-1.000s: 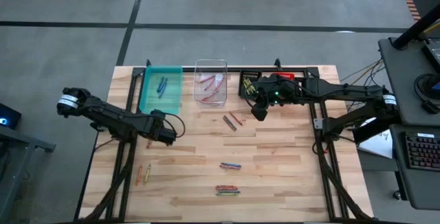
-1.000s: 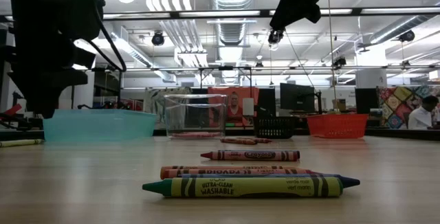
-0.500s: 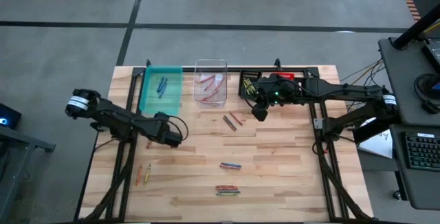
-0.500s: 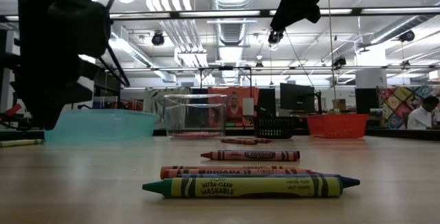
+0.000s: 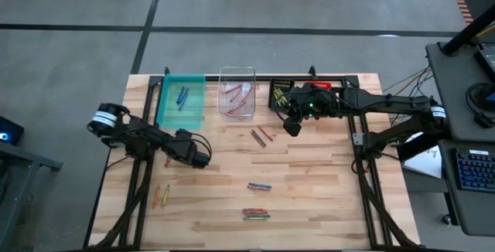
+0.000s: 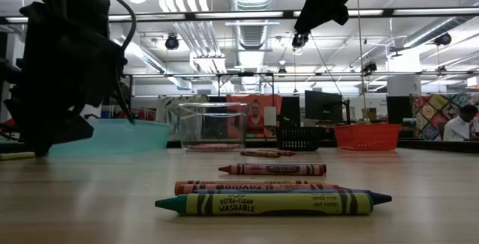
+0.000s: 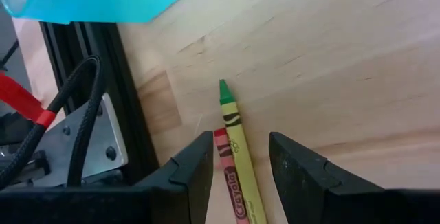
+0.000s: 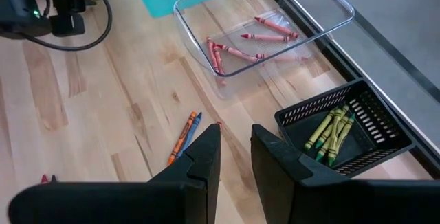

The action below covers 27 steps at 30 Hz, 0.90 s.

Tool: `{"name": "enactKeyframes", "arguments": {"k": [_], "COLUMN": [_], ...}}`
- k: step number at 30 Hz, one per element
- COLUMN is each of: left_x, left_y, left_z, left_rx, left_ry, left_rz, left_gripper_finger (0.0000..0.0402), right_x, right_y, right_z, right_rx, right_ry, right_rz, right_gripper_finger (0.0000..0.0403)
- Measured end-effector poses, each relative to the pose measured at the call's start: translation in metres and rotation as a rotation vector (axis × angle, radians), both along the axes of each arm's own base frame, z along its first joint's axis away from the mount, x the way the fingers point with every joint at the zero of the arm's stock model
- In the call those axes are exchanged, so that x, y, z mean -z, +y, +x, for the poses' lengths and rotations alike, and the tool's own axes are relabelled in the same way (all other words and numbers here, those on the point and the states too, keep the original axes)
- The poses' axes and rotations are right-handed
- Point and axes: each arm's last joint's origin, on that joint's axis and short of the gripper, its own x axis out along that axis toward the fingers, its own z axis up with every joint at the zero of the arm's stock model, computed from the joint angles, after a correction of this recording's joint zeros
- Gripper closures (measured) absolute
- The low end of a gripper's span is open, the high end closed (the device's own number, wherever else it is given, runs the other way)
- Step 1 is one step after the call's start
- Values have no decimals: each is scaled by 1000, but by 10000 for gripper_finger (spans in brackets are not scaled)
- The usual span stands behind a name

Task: Sort crayons
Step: Put the green crayon into the black bin

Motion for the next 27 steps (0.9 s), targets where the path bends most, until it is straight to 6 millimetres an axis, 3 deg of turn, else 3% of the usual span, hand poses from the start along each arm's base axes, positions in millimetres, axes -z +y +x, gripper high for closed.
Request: {"name": "enactKeyframes", "arguments": {"k": [12, 15, 20, 27], "left_x": [2, -1, -3, -2], "left_y": [-1, -2, -1, 0], "left_z": [3, 6, 3, -2], "left_rx": [16, 17, -5, -26], "left_ry": [-13, -19, 5, 28], "left_rz": [-10, -10, 26, 43], "left_gripper_finger": [283, 306, 386, 398], "right_x": [0, 0, 0, 0], "right_y": [0, 0, 0, 0], "right_z": [0, 0, 0, 0], "right_rx": [0, 3, 3, 3], "right_ry": [0, -1, -1, -2], "right_rz": [0, 3, 3, 3], "right_gripper_finger": [330, 330, 330, 330]}}
